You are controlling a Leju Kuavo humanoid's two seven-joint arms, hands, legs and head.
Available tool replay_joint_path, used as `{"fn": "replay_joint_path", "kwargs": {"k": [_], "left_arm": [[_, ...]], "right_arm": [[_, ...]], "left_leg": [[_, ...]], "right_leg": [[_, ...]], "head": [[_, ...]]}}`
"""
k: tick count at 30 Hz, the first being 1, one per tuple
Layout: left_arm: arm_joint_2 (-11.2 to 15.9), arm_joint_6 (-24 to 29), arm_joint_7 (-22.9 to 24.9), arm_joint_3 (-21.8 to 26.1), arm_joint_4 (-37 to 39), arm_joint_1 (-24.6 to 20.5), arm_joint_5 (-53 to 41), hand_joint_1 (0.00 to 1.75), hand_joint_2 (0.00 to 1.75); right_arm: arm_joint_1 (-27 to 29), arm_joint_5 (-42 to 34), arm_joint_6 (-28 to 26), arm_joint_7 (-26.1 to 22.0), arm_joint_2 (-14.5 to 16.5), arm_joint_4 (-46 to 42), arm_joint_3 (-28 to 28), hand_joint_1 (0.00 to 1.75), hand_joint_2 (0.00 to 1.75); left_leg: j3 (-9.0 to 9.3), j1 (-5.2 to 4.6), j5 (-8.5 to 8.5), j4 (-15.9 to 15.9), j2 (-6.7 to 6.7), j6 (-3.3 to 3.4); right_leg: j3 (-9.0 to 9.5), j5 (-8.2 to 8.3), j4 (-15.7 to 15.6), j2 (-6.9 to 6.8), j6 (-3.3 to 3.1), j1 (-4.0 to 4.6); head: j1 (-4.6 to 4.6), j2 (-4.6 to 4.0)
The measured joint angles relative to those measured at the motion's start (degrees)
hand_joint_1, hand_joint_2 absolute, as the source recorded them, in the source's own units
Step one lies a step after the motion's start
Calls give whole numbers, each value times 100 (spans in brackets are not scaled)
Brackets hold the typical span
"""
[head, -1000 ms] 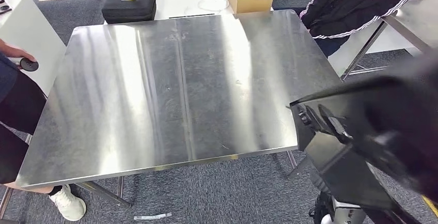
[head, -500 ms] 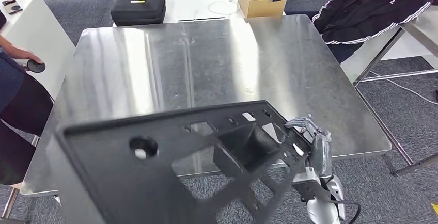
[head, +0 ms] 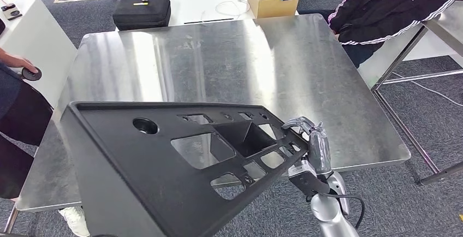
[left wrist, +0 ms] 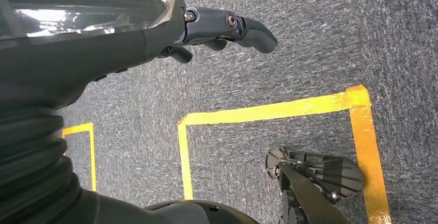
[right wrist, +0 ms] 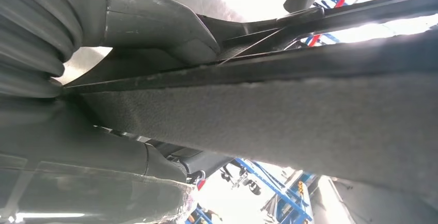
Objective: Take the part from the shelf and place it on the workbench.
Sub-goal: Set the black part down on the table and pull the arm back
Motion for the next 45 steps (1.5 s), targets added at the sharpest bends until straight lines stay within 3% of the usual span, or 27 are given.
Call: {"fn": "replay_joint_path", "kwargs": {"k": [5, 8, 17, 20, 24, 29, 40, 45], "left_arm": [[0, 7, -2, -2, 0, 0, 0, 0, 175], [0, 11, -27, -2, -1, -7, -5, 0, 175], [13, -6, -43, -6, 1, -20, -50, 0, 175], [28, -75, -195, -43, 1, -22, -124, 0, 175], [55, -93, -264, -75, 1, 14, -149, 0, 175], [72, -92, -316, -136, 1, 0, -204, 0, 175], [122, -88, -445, -157, 1, 11, -213, 0, 175], [140, -63, -475, -156, 2, 13, -187, 0, 175]], "right_arm": [[-74, 1, -4, 25, -5, 111, 44, 175, 175], [-409, -16, -46, 130, -7, 450, 135, 175, 175], [-2132, 143, -668, 614, -7, 2564, 176, 175, 175], [-2981, 351, -1170, 1051, -231, 3705, 22, 175, 175], [-3680, 444, -1352, 1164, -569, 4742, -195, 175, 175], [-3850, 731, -1642, 1491, -785, 5315, -242, 175, 175], [-3916, 674, -1658, 2064, -1546, 5947, -637, 175, 175], [-3905, 564, -1601, 2005, -1788, 6085, -819, 175, 175]], "left_leg": [[5, -11, 0, 0, 1, -9], [13, -26, 1, 0, 8, -8], [34, -49, 4, 5, 9, -5], [33, -61, 9, 8, -20, 3], [30, -63, 11, 8, -31, 10], [32, -63, 5, 9, -21, 14], [26, -71, 4, 9, -24, 15], [27, -71, 3, 9, -21, 16]], "right_leg": [[12, 0, -1, 0, 0, -12], [16, 2, -1, 8, 1, -27], [24, 6, -1, 9, 5, -49], [26, 6, -2, -14, 7, -55], [33, 6, -3, -22, 9, -59], [29, 6, -7, -12, 10, -59], [29, 6, -8, -20, 11, -64], [28, 6, -8, -16, 11, -67]], "head": [[3, 0], [2, 0], [1, 0], [-1, 0], [5, 0], [2, 0], [2, 0], [2, 0]]}}
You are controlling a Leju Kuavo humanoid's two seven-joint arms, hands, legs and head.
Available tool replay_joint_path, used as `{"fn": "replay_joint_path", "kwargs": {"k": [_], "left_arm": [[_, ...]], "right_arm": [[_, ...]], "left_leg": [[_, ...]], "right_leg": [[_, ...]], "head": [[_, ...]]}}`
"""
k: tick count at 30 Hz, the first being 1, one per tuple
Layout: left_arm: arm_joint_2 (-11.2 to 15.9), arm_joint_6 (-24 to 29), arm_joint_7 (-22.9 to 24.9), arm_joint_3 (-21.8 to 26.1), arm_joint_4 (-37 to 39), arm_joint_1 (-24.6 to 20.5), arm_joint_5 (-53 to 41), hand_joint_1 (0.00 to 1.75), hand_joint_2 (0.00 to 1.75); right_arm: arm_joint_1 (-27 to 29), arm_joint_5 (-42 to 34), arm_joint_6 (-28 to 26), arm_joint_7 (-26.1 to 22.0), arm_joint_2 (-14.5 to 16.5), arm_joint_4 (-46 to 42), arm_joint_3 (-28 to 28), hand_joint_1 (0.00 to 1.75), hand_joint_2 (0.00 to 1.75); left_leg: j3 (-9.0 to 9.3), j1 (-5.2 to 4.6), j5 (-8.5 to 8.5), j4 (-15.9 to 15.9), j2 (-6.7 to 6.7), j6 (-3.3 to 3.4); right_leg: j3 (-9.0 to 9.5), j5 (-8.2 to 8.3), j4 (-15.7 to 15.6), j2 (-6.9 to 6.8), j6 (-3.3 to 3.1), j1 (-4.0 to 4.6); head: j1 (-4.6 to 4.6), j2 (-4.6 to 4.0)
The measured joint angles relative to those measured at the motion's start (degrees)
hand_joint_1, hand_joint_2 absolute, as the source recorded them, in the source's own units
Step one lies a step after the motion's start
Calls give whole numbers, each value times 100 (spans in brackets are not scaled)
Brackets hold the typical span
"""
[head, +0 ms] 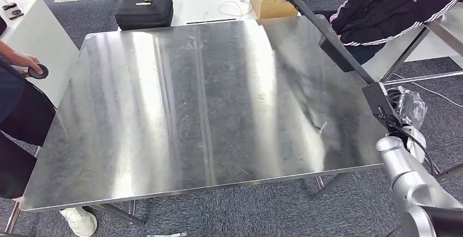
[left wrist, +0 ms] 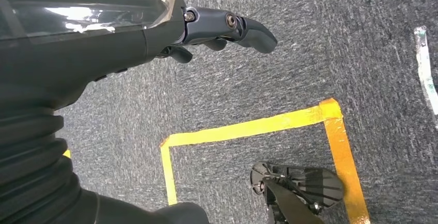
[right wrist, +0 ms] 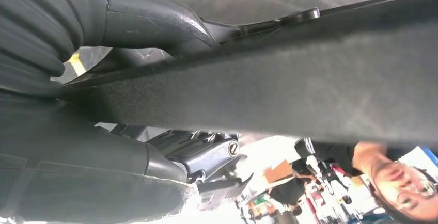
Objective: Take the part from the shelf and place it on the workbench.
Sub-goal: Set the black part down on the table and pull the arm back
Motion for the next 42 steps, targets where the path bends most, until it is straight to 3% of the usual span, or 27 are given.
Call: {"fn": "replay_joint_path", "kwargs": {"k": [7, 11, 19, 23, 27, 33, 42], "left_arm": [[4, 9, -1, 3, 0, 2, 28, 0, 175], [5, 14, -1, 5, -1, 2, 31, 0, 175], [9, 105, -53, 10, -1, 0, 57, 0, 175], [8, 144, -81, 12, 0, -1, 80, 0, 0], [5, 186, -48, 13, 0, -1, 89, 0, 0], [5, 197, 8, 14, 0, -5, 64, 0, 0], [4, 192, 27, 14, 0, -5, 18, 0, 0]], "right_arm": [[37, -42, 29, -151, -96, 119, -130, 175, 175], [39, -45, 30, -173, -104, 151, -144, 0, 0], [52, 58, 32, -305, -26, 168, -188, 0, 0], [54, 88, 27, -475, 72, 169, -186, 0, 0], [56, -56, 169, -988, 222, 162, -206, 0, 0], [80, -265, 1026, -1970, 644, -22, -221, 0, 0], [313, -215, 1557, -2283, 1119, -457, 79, 0, 0]], "left_leg": [[1, 1, 0, -1, 3, 0], [1, 1, 1, -1, 4, 0], [-1, 1, 1, -1, 3, 0], [0, 1, 1, -1, 2, 0], [0, 2, 1, -1, 4, 0], [7, 6, 2, -2, 9, -1], [7, 8, 3, -2, 7, -3]], "right_leg": [[0, 0, 0, 1, 0, 1], [1, 0, 1, 1, 0, 1], [2, 0, 1, 0, 0, 1], [2, 0, 1, 0, 0, 1], [3, 0, 1, 2, 0, 2], [5, 0, 1, 10, -1, 6], [6, 0, 2, 9, -1, 10]], "head": [[-1, 0], [-1, 0], [-1, 0], [0, 0], [0, 0], [-1, 0], [1, 0]]}}
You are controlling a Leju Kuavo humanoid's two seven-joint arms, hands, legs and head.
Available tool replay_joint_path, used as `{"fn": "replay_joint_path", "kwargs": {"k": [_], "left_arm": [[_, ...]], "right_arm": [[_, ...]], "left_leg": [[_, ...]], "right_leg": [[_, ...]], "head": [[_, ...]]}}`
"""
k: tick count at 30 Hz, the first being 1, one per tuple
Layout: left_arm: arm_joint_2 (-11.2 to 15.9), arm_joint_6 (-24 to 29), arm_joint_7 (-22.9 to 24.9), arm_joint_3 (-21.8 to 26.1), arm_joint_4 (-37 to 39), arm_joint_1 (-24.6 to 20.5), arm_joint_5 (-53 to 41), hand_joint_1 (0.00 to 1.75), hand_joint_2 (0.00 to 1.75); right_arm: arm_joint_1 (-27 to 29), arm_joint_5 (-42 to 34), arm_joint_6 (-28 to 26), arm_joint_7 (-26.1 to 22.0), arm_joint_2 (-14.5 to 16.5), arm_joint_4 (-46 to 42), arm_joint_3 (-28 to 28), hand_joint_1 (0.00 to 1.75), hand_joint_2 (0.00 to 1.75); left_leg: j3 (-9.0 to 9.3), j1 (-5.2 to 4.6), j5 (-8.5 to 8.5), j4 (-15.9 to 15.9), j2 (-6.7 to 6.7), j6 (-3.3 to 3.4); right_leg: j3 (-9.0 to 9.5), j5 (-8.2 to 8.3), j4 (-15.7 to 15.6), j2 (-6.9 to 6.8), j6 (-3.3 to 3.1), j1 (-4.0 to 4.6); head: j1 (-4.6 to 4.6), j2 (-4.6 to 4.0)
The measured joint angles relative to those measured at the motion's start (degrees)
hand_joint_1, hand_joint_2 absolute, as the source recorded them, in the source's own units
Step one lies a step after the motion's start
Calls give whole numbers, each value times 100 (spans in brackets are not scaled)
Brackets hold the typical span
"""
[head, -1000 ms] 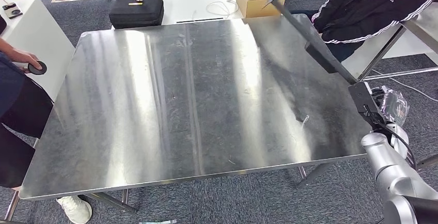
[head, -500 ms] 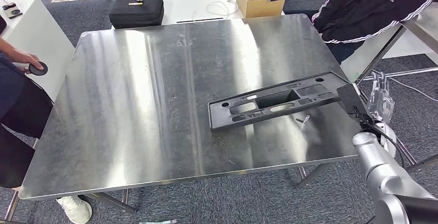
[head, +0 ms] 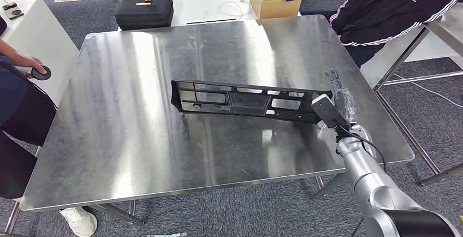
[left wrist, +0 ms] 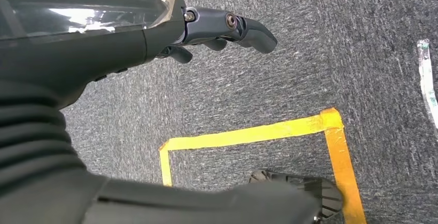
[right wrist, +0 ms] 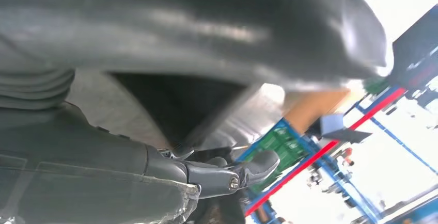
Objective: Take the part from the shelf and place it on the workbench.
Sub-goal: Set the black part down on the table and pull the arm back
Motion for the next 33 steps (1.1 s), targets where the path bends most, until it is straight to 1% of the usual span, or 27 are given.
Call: {"fn": "replay_joint_path", "kwargs": {"k": [6, 12, 19, 28, 33], "left_arm": [[0, -4, 54, -1, 0, 0, -43, 0, 0], [0, -20, 60, -2, 0, 0, -86, 0, 0], [-1, -32, 76, -8, 0, 1, -146, 0, 0], [-4, -23, 91, -11, 0, 1, -158, 0, 0], [-5, -14, 101, -10, 0, 1, -151, 0, 0]], "right_arm": [[143, 106, -82, 38, 70, -168, 266, 0, 0], [237, 127, -290, 135, 56, -280, 475, 0, 0], [316, 46, -339, 133, 41, -361, 592, 0, 0], [388, -124, -296, 43, 47, -451, 673, 0, 0], [481, -409, -220, -179, 91, -614, 710, 0, 0]], "left_leg": [[2, -5, -1, 0, 2, 1], [8, -5, -1, 0, 3, 1], [18, -2, -2, 0, 3, 0], [25, 0, -2, 0, 4, 0], [25, 0, -2, 0, 3, 0]], "right_leg": [[2, 0, -1, 0, 0, -1], [5, 0, -1, 1, 0, -1], [14, 0, -1, 2, 0, 0], [23, 0, -1, 3, 0, -1], [23, 0, -1, 3, 0, -1]], "head": [[-1, 0], [-2, 0], [-2, 0], [-1, 0], [-2, 0]]}}
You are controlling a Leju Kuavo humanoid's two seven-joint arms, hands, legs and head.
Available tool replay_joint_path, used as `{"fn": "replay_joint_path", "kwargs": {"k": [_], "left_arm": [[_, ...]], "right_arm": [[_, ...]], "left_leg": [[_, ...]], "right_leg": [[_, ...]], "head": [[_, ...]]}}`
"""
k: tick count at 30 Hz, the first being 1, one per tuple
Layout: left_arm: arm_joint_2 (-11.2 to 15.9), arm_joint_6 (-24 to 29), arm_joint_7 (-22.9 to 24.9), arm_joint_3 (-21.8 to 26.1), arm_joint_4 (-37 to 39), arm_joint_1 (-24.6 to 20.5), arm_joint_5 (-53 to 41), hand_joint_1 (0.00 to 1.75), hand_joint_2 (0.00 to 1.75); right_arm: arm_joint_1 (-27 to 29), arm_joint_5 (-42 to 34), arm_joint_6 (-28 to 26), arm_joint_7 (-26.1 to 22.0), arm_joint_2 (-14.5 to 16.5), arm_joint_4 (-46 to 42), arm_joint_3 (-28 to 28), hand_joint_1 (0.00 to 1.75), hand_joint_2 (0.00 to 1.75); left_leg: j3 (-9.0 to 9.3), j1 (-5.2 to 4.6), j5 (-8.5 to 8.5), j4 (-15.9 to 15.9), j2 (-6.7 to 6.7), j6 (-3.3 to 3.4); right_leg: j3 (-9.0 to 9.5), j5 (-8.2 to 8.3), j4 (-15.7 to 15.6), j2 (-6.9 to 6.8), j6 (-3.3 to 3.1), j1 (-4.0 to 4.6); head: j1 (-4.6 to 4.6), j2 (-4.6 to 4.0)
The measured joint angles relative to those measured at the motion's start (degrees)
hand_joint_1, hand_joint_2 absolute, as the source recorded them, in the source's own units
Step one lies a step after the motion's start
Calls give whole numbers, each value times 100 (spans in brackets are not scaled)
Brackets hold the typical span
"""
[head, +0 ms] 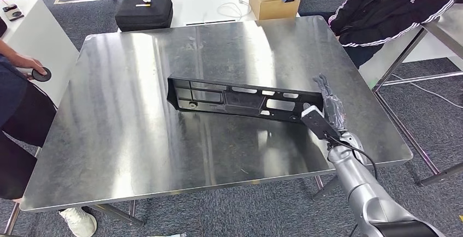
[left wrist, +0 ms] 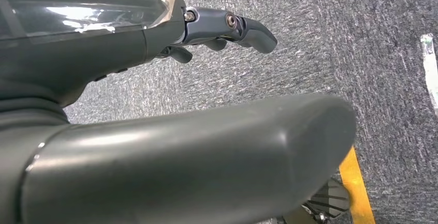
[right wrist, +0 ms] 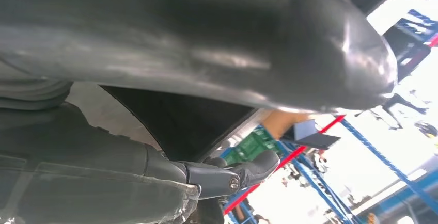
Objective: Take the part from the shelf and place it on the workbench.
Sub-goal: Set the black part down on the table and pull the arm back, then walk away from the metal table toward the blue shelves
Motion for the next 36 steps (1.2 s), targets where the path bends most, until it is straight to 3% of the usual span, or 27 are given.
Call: {"fn": "replay_joint_path", "kwargs": {"k": [20, 36], "left_arm": [[-40, 33, 46, 8, 0, 0, 62, 0, 0], [-45, 16, 39, 8, 0, 0, 62, 0, 0]], "right_arm": [[208, -588, -237, 4, 128, -1395, 499, 0, 0], [756, -1076, -312, 60, 138, -2672, 871, 0, 0]], "left_leg": [[-2, 0, 0, 0, 0, 0], [-2, 0, 0, -1, -1, -1]], "right_leg": [[-2, 0, 0, -2, 0, 0], [-2, -1, 0, -2, -1, 0]], "head": [[1, 0], [1, 0]]}}
